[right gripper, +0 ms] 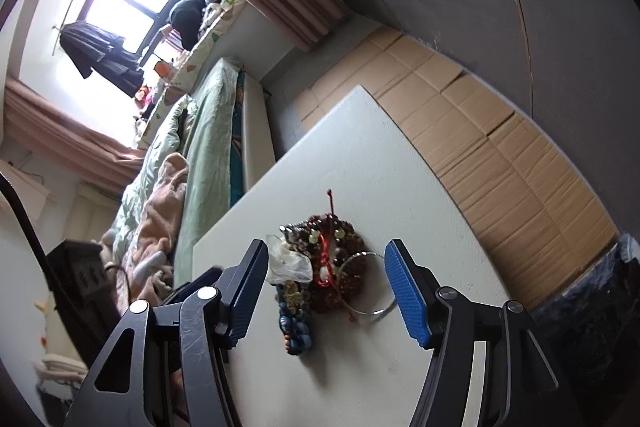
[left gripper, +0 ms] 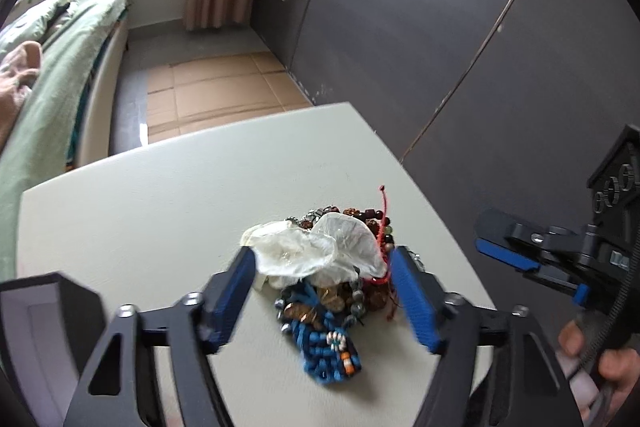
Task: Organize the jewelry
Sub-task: 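Reach the left gripper into the jewelry pile and grasp the white cloth, then carry the white cloth into the black box with left gripper while right drops red string in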
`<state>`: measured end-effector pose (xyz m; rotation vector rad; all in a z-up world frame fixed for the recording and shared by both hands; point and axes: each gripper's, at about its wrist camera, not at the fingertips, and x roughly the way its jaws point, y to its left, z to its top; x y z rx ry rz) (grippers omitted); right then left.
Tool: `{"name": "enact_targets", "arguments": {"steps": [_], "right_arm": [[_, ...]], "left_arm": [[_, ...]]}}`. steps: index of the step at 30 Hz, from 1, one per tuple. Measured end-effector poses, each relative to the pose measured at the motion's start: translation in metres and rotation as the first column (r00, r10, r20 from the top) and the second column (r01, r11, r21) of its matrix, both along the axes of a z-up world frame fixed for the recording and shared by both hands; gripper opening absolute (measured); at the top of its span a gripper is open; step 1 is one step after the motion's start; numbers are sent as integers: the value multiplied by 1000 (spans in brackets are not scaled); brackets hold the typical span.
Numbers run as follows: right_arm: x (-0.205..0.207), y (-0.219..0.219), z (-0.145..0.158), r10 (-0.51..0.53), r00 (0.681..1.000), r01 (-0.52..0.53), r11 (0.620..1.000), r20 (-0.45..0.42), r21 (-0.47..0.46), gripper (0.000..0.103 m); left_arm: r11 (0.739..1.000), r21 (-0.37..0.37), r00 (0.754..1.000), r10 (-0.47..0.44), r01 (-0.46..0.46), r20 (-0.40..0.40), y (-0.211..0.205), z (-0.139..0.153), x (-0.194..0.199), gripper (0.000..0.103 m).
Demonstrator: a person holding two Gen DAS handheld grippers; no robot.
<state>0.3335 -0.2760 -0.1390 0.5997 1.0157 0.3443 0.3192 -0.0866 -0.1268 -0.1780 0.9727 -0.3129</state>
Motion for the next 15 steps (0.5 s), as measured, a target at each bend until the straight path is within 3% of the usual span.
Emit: {"name": "enact_targets", "arguments": {"steps": [3,4,5,7,15], "right_arm": [[3,-2,-3,-1,1000,1,1000,-5,8,63],[4,-1,-3,-3,1000,3,1000,-6,3,63],[4,0,-4,-3,1000,3,1000,-10,-3,63],[5,3,-8,-2,1000,2,1000,-25,-11,63],[10,29,-17,47,998,-48,999,-49,-17,62]], "left_arm": [[1000,-13,999,-14,14,-31,-3,-15,12,55],[1000,-12,999,-15,15,-35,-3,-20,14,40],[1000,-11,999,-20,20,-43,-3,-24,15,18],[999,-29,998,-27,25,-60,0,-30,14,4],[991,-134,999,31,-25,39,38,12,-3,1]]}}
